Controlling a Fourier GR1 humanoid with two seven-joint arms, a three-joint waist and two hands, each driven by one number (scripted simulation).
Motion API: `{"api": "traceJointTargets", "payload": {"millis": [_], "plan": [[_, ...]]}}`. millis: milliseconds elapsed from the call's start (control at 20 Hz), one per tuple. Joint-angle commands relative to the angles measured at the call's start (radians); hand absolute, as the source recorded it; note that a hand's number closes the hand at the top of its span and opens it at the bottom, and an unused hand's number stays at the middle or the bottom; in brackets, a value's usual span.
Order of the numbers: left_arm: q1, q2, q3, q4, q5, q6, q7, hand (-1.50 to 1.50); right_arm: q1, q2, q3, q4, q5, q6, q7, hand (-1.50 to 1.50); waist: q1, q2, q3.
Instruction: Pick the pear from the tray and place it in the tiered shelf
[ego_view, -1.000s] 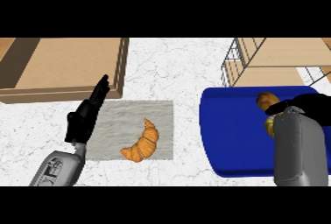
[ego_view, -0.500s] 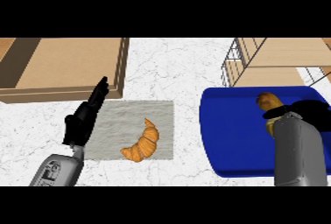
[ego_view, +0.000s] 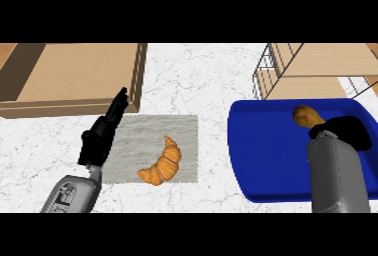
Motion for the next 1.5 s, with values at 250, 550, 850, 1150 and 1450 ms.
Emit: {"api": "traceJointTargets", "payload": {"millis": [250, 550, 850, 1150, 1450], "plan": [[-0.019, 0.000, 0.000, 0.007, 0.009, -0.041, 0.004, 0.00, -0.038, 0.020, 0.335, 0.049, -0.165, 0.138, -0.331, 1.50, 0.066, -0.008, 0.005], [-0.019, -0.028, -0.025, 0.017, 0.010, -0.048, -0.003, 0.00, -0.024, 0.020, 0.628, -0.010, -0.381, 0.208, -0.595, 1.50, 0.088, -0.017, 0.006], [0.018, -0.010, 0.005, 0.023, 0.006, -0.027, -0.008, 0.00, 0.075, 0.021, 0.817, -0.358, -0.698, 0.088, -0.585, 1.50, 0.010, -0.027, 0.005], [0.019, -0.011, 0.016, 0.014, -0.009, -0.004, -0.009, 0.00, 0.163, 0.021, 1.052, -0.778, -0.658, -0.002, -0.339, 1.50, -0.024, -0.016, 0.002], [0.006, 0.006, 0.038, -0.034, 0.000, -0.009, 0.038, 0.00, 0.114, 0.021, 1.073, -1.100, -0.427, 0.185, -0.026, 1.50, -0.024, -0.012, 0.001]]}}
